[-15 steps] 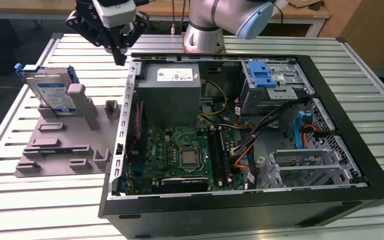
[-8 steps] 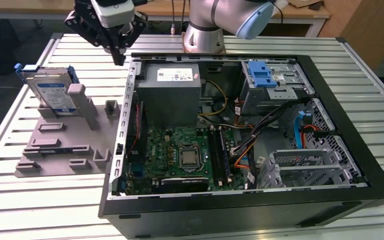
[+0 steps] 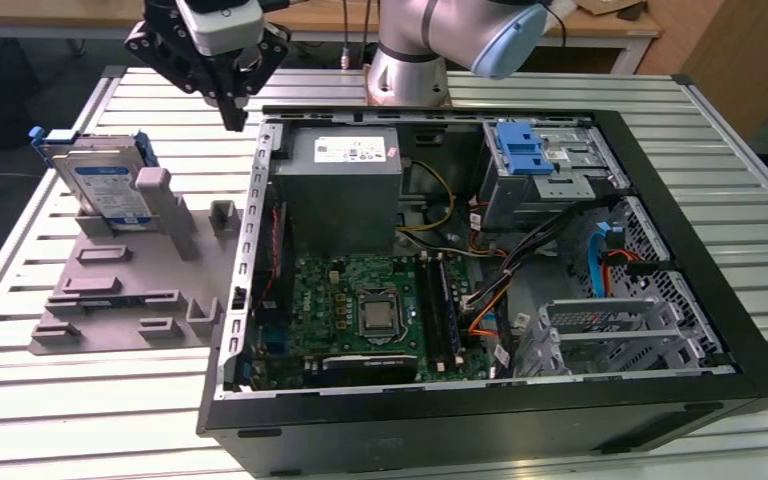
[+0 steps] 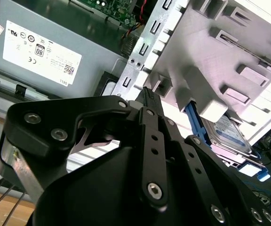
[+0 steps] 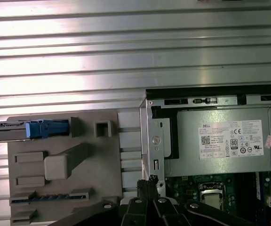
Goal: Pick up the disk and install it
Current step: 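Reach for the disk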
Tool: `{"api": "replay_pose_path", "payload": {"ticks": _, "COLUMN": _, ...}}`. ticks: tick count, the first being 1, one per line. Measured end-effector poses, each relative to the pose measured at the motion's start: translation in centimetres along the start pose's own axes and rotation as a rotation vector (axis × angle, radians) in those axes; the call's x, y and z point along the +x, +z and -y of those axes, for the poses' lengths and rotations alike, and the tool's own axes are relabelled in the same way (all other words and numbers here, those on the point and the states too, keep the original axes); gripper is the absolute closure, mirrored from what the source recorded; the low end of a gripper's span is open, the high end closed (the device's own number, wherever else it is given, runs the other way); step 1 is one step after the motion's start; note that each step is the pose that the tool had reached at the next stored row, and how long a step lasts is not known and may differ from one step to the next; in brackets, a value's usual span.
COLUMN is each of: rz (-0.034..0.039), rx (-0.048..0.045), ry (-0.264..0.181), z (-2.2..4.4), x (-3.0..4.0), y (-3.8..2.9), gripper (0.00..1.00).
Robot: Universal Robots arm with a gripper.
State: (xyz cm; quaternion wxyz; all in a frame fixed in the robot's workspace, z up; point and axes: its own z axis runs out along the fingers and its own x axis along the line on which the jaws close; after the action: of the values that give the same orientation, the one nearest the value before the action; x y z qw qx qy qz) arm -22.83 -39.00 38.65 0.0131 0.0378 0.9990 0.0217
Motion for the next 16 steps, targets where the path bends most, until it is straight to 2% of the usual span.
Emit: {"api": "replay_pose_path", "payload": {"ticks": 16, "rz": -0.0001, "rx": 0.0001, "ry": 0.000, "z": -0.11, "x": 0.28, "y": 0.01, "gripper": 0.89}}
